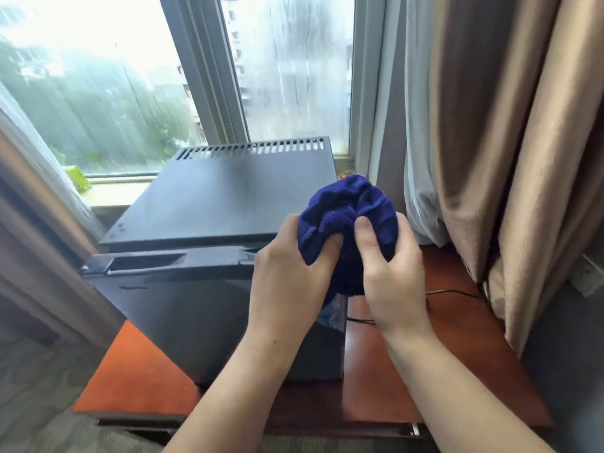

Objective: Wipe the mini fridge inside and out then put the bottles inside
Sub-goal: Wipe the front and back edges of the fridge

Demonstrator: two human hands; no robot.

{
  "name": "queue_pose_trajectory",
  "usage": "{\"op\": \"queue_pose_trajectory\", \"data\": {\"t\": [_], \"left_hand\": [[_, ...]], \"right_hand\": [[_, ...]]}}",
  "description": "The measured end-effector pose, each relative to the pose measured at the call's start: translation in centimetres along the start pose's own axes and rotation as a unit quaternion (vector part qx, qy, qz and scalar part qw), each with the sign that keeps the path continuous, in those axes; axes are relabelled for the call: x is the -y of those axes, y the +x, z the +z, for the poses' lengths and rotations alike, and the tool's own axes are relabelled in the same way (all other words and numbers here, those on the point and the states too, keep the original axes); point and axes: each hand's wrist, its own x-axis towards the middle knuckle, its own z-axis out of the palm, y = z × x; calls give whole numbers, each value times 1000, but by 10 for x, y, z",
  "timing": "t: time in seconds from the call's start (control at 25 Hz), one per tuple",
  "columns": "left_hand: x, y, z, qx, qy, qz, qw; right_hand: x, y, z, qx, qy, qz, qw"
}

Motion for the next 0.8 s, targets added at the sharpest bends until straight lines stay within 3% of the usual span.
{"op": "queue_pose_trajectory", "data": {"t": [0.24, 0.48, 0.64, 0.8], "left_hand": [[10, 39, 9, 83, 152, 113, 978], [1, 72, 17, 160, 196, 63, 965], [-13, 91, 33, 172, 188, 46, 966], [-24, 108, 69, 191, 197, 18, 961]], "right_hand": [[-34, 7, 7, 59, -45, 100, 992], [-37, 27, 3, 86, -31, 131, 987], [-45, 55, -5, 86, 91, 147, 981], [-87, 106, -20, 117, 181, 225, 950]]}}
